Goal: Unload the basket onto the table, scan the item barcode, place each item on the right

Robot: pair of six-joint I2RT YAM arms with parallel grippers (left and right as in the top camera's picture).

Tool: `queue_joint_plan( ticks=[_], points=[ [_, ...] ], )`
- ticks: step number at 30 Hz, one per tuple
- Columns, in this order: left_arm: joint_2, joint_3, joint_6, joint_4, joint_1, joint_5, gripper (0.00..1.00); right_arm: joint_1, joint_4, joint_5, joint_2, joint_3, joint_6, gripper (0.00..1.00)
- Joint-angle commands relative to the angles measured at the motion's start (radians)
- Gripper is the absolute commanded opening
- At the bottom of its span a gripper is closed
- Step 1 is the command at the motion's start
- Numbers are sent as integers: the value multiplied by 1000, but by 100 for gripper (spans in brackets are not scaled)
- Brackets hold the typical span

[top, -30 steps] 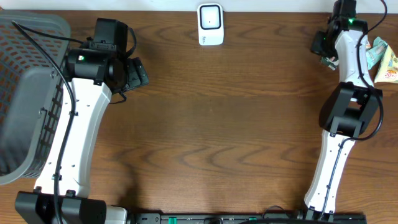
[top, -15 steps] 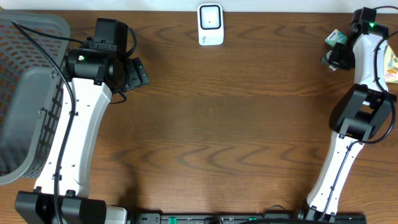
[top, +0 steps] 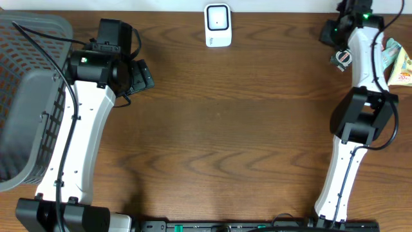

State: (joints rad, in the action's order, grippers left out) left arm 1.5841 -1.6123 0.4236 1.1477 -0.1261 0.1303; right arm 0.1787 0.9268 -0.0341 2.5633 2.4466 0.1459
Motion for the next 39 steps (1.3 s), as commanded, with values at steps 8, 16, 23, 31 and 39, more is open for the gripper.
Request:
queue_joint_plan(
  ticks=[8,16,23,31,39],
  points=[
    [3,-9,12,3,2,9,98,29,5,237,117,5,21,5],
    [3,-9,12,3,2,9,98,75,96,337,119,5,23,1],
    [3,-9,12,3,2,9,98,122,243,509,68,5,85,1],
    [3,-9,12,3,2,9,98,116,291,246,-146,5,74,5],
    [3,-9,12,3,2,9,98,59,410,-21,-444,5,85,61]
  ],
)
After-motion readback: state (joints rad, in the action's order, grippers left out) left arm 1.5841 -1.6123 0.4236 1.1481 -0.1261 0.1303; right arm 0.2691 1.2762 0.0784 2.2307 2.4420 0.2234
